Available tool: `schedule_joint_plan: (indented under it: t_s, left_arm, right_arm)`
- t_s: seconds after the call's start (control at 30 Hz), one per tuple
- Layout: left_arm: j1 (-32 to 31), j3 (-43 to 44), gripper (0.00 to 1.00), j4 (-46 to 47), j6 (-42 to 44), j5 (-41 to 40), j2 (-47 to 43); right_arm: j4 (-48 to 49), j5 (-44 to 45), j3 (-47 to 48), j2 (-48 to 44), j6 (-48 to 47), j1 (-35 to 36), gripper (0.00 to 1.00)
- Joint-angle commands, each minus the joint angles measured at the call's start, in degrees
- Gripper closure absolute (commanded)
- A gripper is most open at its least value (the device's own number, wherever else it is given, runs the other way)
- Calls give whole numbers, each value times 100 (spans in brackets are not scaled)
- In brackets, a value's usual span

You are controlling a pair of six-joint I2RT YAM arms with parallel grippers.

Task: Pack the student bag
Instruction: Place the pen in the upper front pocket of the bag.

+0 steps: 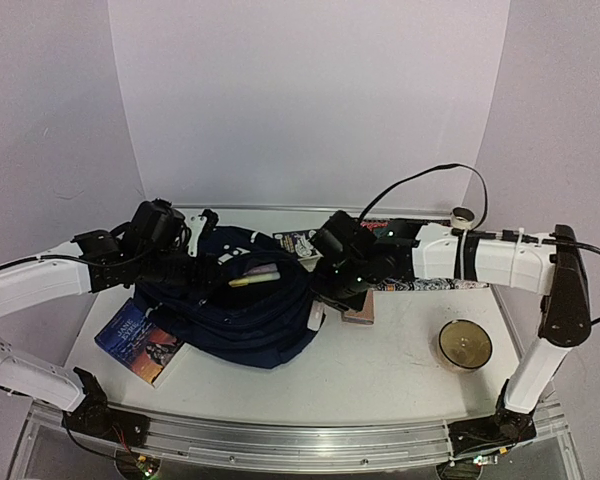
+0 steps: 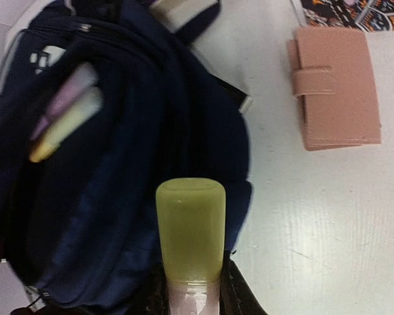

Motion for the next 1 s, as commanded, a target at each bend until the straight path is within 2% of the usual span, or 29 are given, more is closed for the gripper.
schedule_joint_plan:
  t_s: [0.0,0.33,0.47,0.6,0.77,0.87,0.97]
  left_arm:
    - [-18,39,100,599,-306,673,-290]
    - [-17,-56,100,1137,-766,1341,-345]
    - [-18,-90,100,1211,-842,1446,-388]
    - [-16,-133,100,1284,-935,1559,-428]
    - [-18,-190,100,1350,-1006,1607,-498]
    - [-19,-234,100,1365,-1029,1569,-519]
    - [-18,-274,100,1375,-1017,1545,-457]
  right_arm:
    - [368,-320,295,-196,78,-11,100]
    - [1665,-1249,640,429,731,-98,100]
    - [1907,-1204,920,690,965,-131,100]
    - [1960,-1109,1252,1014,1070,-162,83]
    - [1957,-1117,1408,1211,906,-195,49]
    - [1960,-1076,1286,1127,755,-210,39]
    - [1956,-1019,1190,997,244,-217,32]
